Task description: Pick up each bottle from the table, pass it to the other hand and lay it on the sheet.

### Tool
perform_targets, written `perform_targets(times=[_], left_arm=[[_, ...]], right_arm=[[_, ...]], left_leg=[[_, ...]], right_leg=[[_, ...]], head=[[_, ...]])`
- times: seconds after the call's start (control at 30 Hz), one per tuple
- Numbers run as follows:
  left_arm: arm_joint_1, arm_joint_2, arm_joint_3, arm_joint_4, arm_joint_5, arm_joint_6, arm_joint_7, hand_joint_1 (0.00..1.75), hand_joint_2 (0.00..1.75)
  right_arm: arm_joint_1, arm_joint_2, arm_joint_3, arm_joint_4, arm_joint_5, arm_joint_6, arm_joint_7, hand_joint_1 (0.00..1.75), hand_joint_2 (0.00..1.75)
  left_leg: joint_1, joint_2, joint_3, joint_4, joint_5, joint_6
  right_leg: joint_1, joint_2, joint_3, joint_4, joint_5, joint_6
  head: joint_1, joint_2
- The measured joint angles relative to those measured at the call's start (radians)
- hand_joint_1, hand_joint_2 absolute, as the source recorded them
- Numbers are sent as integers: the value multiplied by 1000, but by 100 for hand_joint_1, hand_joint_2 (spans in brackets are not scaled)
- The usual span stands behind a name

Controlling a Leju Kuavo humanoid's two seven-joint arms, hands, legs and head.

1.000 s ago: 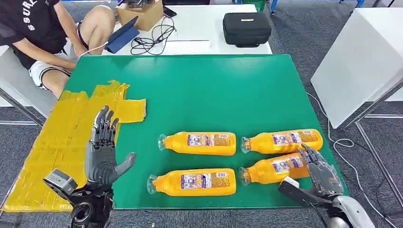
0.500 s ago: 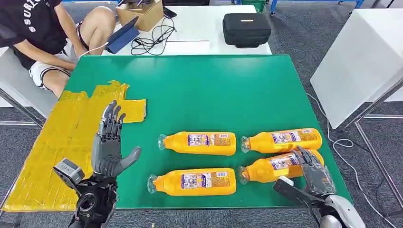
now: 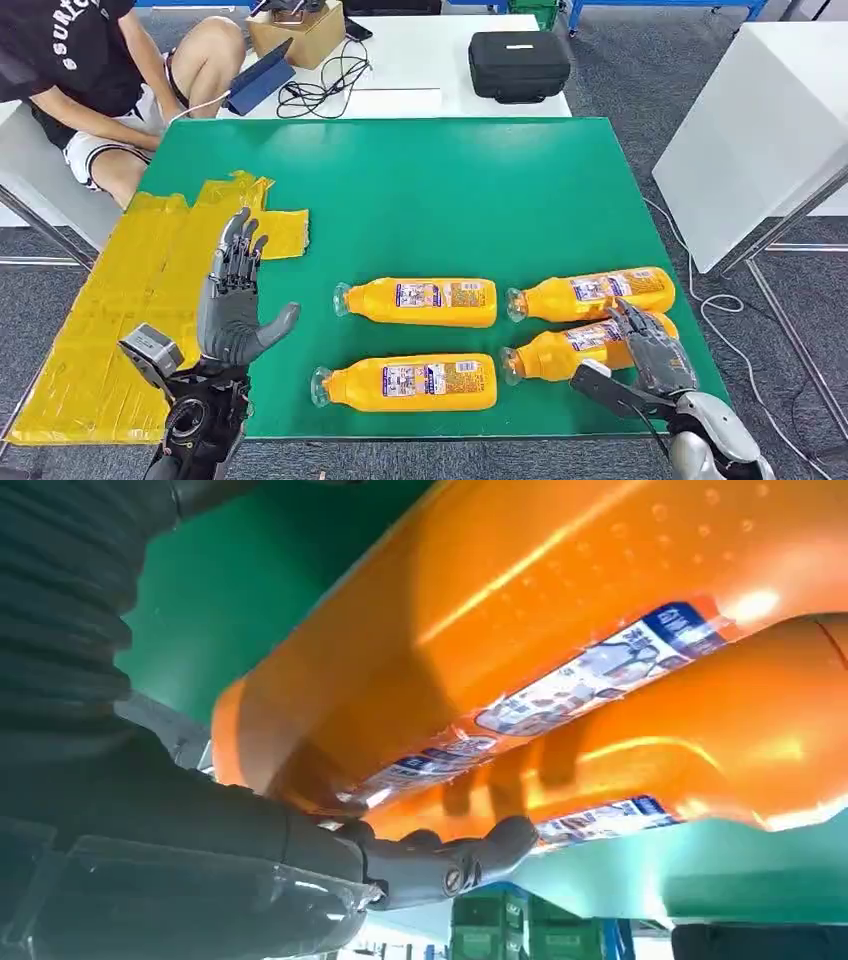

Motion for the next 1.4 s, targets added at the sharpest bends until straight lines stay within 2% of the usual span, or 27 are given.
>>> perform_targets(times=[0.13,0.23,0.37,0.5,0.83,1.23,1.4], left_arm=[[-14,0,0,19,19,7,5,0,175],[-27,0,0,39,29,10,9,0,175],[-36,0,0,57,35,11,10,0,175],[-51,0,0,73,41,13,12,0,175],[-92,0,0,106,52,3,27,0,175],[-121,0,0,129,50,-11,35,0,175],[-124,0,0,129,35,-29,40,0,175]], right_arm=[[-21,-22,11,28,-1,35,18,0,175],[-33,-50,26,56,-4,64,22,0,175],[-40,-74,38,74,-8,74,22,0,175],[-35,-103,45,63,-30,136,29,0,175],[66,-137,32,-70,-26,205,77,0,175],[155,-153,13,-172,-29,253,84,0,175],[197,-180,13,-211,-68,264,106,0,175]], left_leg=[[0,1,2,0,0,0],[0,-1,5,0,-2,3],[0,-1,6,0,-2,3],[0,-2,8,0,-2,3],[0,-2,10,0,-4,6],[0,-1,10,0,-6,5],[0,-1,10,0,-6,5]], right_leg=[[0,0,1,0,0,0],[-1,0,-4,-1,-1,0],[-1,0,-3,-2,-1,0],[-1,-1,-1,-3,-1,0],[-1,-1,2,-5,-2,3],[0,-1,2,-5,-3,3],[0,-1,2,-5,-3,3]], head=[[0,0],[0,0],[0,0],[0,0],[0,0],[0,0],[0,0]])
